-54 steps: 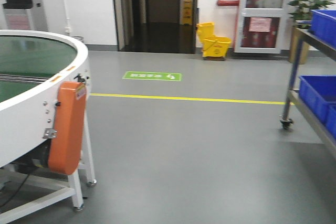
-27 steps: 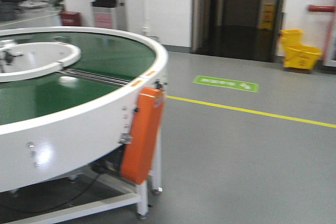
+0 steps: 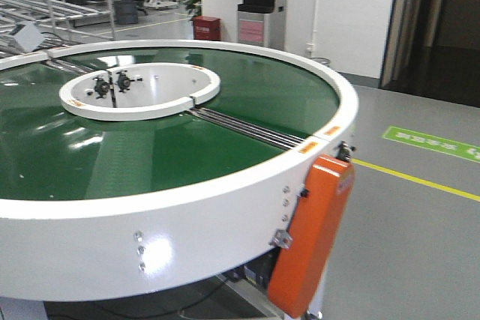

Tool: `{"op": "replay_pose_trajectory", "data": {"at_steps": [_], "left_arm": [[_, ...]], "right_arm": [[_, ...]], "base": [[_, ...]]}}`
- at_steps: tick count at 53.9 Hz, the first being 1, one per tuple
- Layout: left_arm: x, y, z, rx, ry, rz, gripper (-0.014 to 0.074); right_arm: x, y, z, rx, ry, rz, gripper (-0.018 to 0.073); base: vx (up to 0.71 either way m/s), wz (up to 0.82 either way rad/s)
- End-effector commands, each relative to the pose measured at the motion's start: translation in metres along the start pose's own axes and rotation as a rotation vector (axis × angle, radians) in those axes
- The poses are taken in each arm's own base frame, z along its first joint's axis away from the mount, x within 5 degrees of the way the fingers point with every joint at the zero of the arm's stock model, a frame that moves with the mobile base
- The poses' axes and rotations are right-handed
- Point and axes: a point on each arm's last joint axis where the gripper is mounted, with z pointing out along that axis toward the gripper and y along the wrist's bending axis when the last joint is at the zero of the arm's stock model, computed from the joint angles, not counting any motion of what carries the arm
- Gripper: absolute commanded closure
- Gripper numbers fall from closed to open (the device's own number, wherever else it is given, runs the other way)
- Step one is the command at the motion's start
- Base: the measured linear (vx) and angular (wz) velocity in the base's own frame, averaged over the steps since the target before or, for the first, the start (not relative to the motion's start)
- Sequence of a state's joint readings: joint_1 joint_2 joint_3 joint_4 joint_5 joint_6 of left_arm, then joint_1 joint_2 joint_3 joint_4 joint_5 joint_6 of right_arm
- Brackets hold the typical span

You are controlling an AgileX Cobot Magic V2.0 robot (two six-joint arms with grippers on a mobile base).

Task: Grab orange capacitor from left shelf to right conveyor
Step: 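Drive the base to the round green conveyor holding the capacitor, then position the base beside the conveyor belt, capacitor held in right gripper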

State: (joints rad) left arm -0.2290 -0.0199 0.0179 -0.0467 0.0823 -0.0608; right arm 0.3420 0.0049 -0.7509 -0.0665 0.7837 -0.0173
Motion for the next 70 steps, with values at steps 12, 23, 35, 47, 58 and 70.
{"op": "replay_pose_trajectory", "data": {"at_steps": [12,23,35,47,58,70], "left_arm": [[-0.0177,-0.002,-0.0024,0.017,-0.116,-0.011,0.0603],[-0.0177,-0.002,-0.0024,0.017,-0.116,-0.011,0.0603],[-0.0177,-0.002,-0.0024,0.017,-0.116,-0.011,0.0603],[-0.0177,-0.002,-0.0024,0.017,-0.116,-0.011,0.0603],[-0.0177,-0.002,-0.0024,0.017,-0.116,-0.011,0.0603],[-0.0177,-0.002,-0.0024,0.017,-0.116,-0.011,0.0603]], "right_arm": [[-0.0142,-0.001,0.0007,0.009,-0.088,-0.007,0.0567],[-0.0142,-0.001,0.0007,0.009,-0.088,-0.007,0.0567],[-0.0139,-0.001,0.0008,0.009,-0.084,-0.007,0.0567],[-0.014,-0.001,0.0008,0.009,-0.086,-0.007,0.0567],[-0.0139,-0.001,0.0008,0.009,-0.085,-0.007,0.0567],[-0.0139,-0.001,0.0008,0.009,-0.085,-0.007,0.0567]], "base": [[0.43,0.22],[0.42,0.16],[0.41,0.19],[0.4,0.2],[0.38,0.18],[0.3,0.12]]}}
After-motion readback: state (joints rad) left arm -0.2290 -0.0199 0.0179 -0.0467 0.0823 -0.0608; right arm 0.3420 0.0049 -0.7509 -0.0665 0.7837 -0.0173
